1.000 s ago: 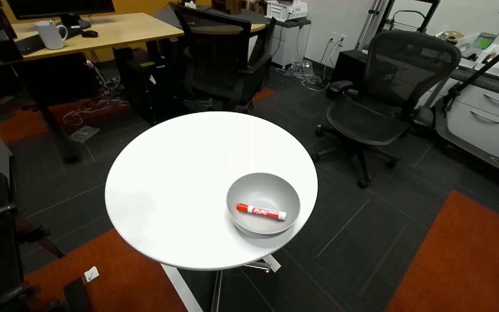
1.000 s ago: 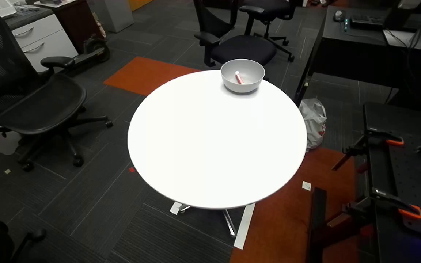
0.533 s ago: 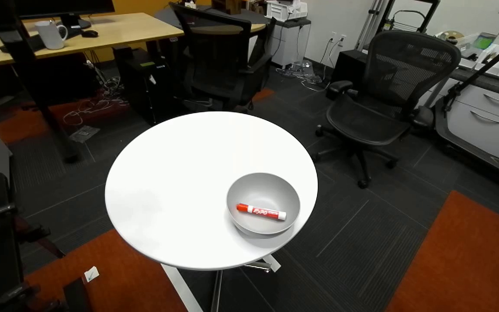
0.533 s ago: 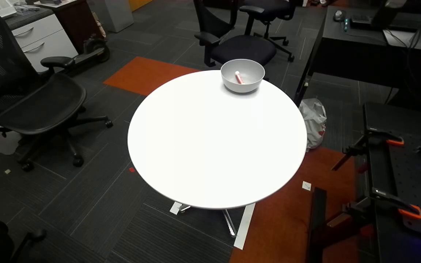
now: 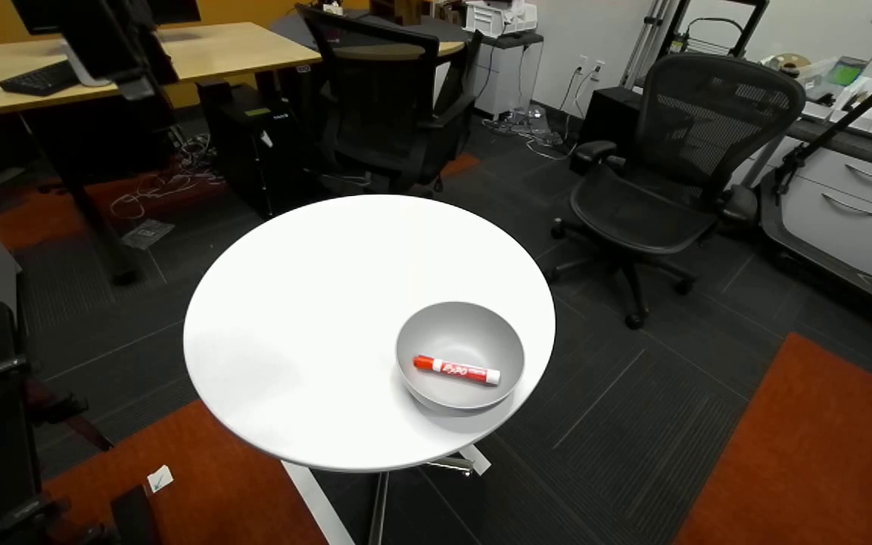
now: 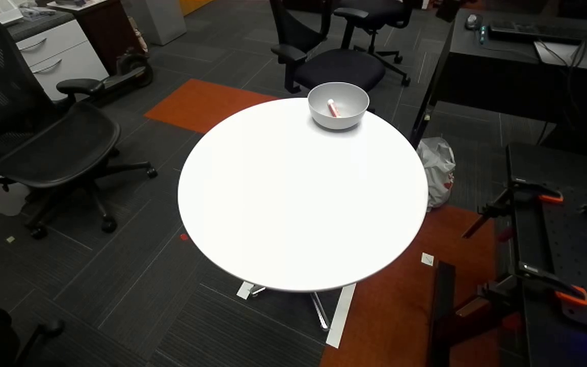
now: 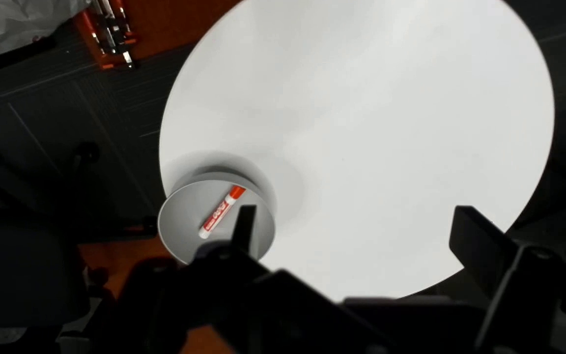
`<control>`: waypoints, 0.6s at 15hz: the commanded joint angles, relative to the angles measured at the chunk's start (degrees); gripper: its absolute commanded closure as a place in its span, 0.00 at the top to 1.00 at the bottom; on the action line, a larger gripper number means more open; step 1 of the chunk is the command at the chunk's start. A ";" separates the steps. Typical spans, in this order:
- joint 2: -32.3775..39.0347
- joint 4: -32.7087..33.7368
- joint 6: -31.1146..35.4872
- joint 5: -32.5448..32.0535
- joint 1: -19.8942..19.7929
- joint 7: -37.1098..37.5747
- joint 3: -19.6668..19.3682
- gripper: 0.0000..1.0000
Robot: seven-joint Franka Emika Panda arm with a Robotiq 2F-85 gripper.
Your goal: Take the marker out of the bowl and put it on the table
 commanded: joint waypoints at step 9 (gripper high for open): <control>28.84 20.17 9.06 -0.12 -4.56 10.66 -4.96 1.00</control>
